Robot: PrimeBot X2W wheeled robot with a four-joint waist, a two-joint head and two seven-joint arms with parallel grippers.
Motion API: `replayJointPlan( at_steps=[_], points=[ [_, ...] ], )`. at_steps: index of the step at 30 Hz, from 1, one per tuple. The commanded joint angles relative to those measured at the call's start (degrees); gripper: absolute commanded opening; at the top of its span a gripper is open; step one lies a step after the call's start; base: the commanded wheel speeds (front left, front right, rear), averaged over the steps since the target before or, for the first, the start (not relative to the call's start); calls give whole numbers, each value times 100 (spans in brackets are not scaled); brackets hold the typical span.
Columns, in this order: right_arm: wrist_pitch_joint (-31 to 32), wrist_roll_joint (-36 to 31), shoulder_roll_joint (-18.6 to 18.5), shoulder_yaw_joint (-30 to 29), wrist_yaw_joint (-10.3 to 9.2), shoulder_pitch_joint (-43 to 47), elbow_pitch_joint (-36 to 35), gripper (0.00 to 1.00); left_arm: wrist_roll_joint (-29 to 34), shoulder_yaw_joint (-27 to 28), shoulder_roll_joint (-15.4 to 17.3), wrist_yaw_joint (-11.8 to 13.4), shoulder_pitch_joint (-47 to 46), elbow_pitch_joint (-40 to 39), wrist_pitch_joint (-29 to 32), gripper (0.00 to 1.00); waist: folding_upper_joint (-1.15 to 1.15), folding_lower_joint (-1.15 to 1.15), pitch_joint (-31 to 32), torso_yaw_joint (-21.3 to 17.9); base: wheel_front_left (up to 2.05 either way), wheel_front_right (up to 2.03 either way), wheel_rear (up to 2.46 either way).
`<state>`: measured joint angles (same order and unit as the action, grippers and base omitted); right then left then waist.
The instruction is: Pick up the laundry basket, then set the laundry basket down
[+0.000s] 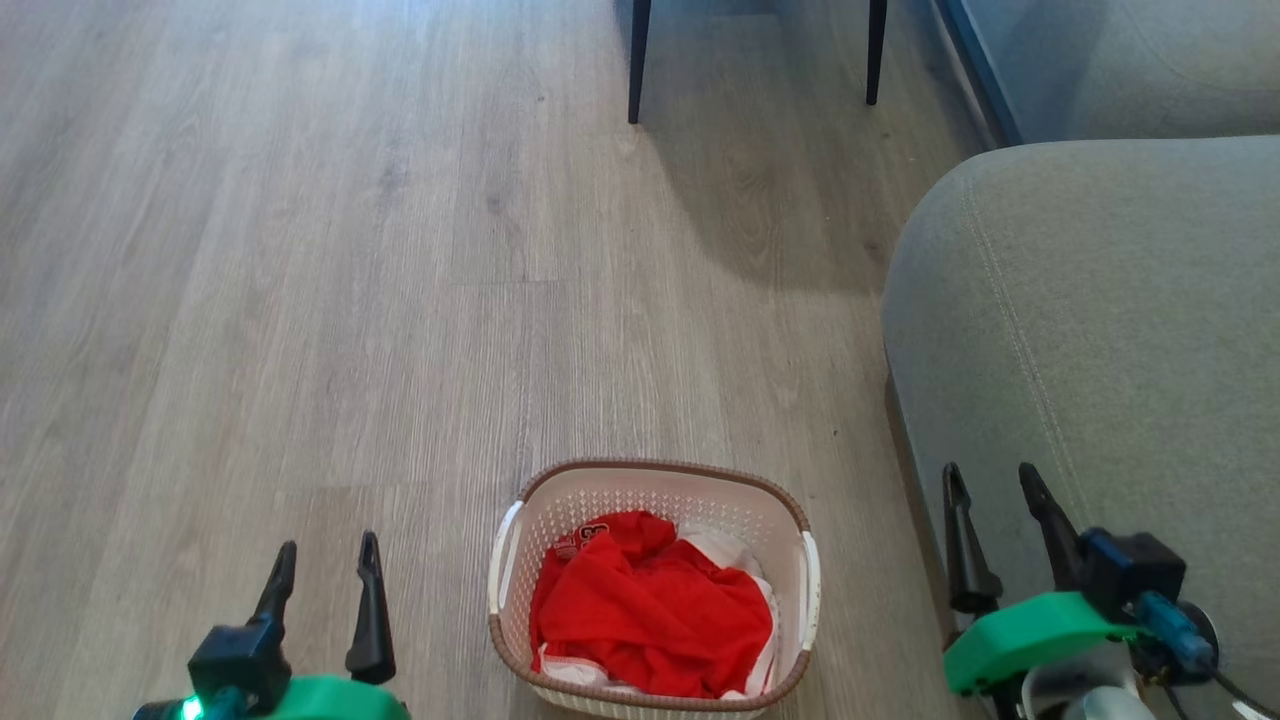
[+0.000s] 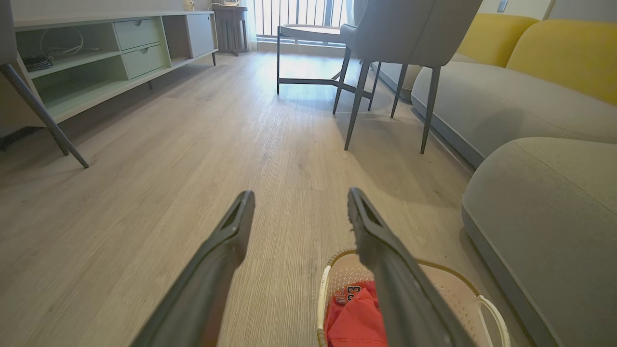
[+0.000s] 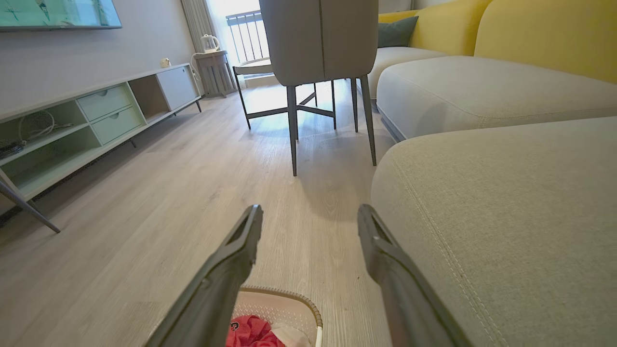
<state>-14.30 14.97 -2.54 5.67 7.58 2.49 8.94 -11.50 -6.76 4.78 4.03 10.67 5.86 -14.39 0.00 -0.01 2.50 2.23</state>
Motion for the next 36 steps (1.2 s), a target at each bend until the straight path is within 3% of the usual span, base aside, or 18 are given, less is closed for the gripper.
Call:
replayJointPlan(
  at_steps=[1, 20, 21, 25, 36],
  points=[
    [-70, -78, -33, 84, -9, -97, -211, 100, 71, 218, -50, -27, -182, -224, -61, 100, 0, 1, -2, -11, 0, 0, 0],
    [-70, -98, -33, -13, -9, -116, -220, 100, 209, 268, -97, -104, -231, -225, -61, 100, 0, 1, -50, -27, 0, 0, 0],
    [1, -35, 3, -121, 0, 44, 1, 0, 151, 19, -55, -100, 0, 15, 4, 0, 0, 1, -50, -27, 0, 0, 0],
    [15, 1, 19, -96, 0, 113, 350, 0, 110, -7, -61, -104, 46, 371, 29, 0, 0, 1, -52, -29, 0, 0, 0],
    [155, 730, -26, -142, -1, 30, 360, 0, -620, 102, -66, -196, -107, 415, 204, 0, 0, 1, -72, -46, 0, 0, 0]
  ],
)
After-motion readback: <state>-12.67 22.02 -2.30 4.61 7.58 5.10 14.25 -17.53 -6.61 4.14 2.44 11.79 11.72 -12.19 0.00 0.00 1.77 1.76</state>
